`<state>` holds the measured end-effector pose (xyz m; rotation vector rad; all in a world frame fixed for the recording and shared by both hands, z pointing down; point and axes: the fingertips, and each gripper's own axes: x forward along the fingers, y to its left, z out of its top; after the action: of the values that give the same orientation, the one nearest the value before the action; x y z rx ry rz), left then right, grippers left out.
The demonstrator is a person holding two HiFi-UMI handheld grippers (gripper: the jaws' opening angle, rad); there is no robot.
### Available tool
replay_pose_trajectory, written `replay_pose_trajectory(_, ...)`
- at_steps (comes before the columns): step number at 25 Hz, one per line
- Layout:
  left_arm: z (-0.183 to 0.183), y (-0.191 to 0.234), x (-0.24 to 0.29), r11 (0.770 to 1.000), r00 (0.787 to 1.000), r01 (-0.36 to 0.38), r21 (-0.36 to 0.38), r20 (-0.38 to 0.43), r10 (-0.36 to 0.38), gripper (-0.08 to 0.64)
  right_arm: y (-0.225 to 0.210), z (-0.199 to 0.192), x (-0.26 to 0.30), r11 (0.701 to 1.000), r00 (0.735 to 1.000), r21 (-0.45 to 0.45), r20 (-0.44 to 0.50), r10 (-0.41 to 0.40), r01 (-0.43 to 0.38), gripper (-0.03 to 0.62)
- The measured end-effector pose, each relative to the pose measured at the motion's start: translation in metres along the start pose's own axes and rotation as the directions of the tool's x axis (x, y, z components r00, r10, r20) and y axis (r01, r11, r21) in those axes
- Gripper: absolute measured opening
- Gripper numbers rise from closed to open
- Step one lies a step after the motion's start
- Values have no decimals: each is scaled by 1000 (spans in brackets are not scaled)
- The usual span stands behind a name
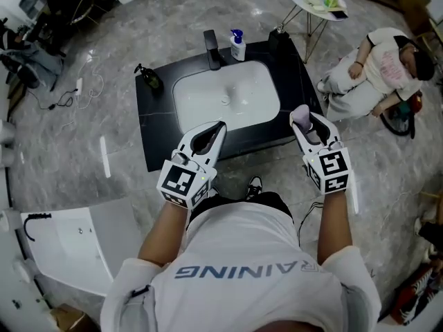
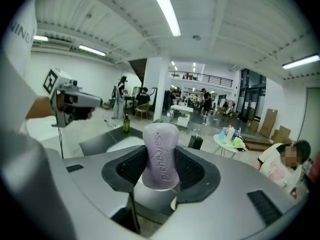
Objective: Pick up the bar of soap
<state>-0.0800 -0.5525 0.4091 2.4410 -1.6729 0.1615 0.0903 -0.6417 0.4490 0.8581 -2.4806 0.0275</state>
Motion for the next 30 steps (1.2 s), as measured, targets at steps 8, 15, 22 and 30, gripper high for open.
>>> replay_pose_trajectory(8,42,26,-37,998,996,16,56,90,-21,0,41,72,-52,987,957,120,254,-137,109,187)
replay_pose_trajectory(15,52,36,-69,995,993,28,95,110,-38,0,62,87,-69,968,921,176,314,-229,181,187)
replay_pose_trajectory(22,51,39,-80,995,991,36,91,124,-47,0,77,90,-68,968,926,157,296,-236,196,187)
replay_pose_trajectory(30,53,36,-81,994,989,55,97,130,-68,0,76,84,-64,969,930,133,281,-238,208,187)
